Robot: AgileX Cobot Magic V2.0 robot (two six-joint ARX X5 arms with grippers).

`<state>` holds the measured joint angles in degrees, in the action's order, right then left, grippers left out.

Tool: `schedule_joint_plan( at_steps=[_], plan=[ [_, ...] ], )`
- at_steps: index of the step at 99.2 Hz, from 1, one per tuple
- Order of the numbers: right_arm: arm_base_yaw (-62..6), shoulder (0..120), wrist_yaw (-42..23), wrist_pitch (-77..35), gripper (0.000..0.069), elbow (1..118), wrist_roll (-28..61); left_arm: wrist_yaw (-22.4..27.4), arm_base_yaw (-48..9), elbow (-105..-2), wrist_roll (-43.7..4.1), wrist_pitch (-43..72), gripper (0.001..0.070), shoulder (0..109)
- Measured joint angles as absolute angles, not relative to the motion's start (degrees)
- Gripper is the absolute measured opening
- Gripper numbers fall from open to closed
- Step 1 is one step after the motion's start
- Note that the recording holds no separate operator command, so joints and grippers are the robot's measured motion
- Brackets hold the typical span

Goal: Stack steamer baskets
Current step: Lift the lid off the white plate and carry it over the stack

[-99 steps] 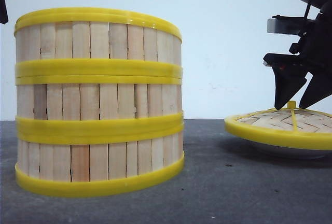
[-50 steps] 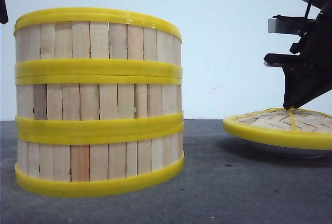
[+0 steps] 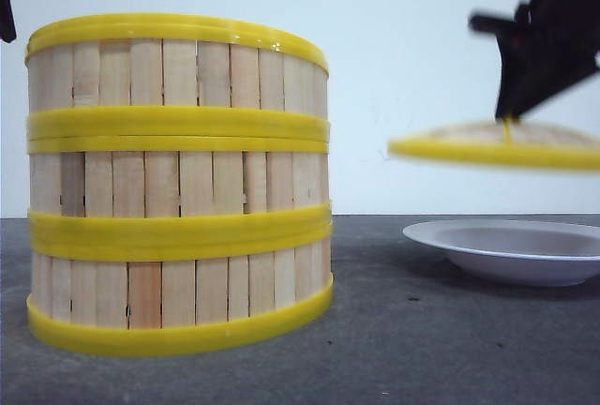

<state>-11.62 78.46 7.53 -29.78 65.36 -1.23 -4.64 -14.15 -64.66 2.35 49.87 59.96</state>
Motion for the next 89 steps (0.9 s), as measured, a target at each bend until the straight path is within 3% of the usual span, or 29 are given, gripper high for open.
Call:
schedule_joint_plan(
  at_steps=[25,47,89],
  plan=[
    [-14.22,78.46,10.76,-40.36,0.0054,79.81,-0.16,-5.96,-8.16,-64.66,3.42,48.47,0.0269,59.96],
    [-22.39,78.76,10.92,-46.52,0.0053,90.56,-0.14,-6.11,-1.52,-64.64,2.74,47.2,0.0269,59.96],
    [-40.66,88.82,12.03,-47.07,0.0053,103.7,-0.16,-6.09,-0.75,-64.64,1.54,45.69,0.0269,59.96]
  ],
)
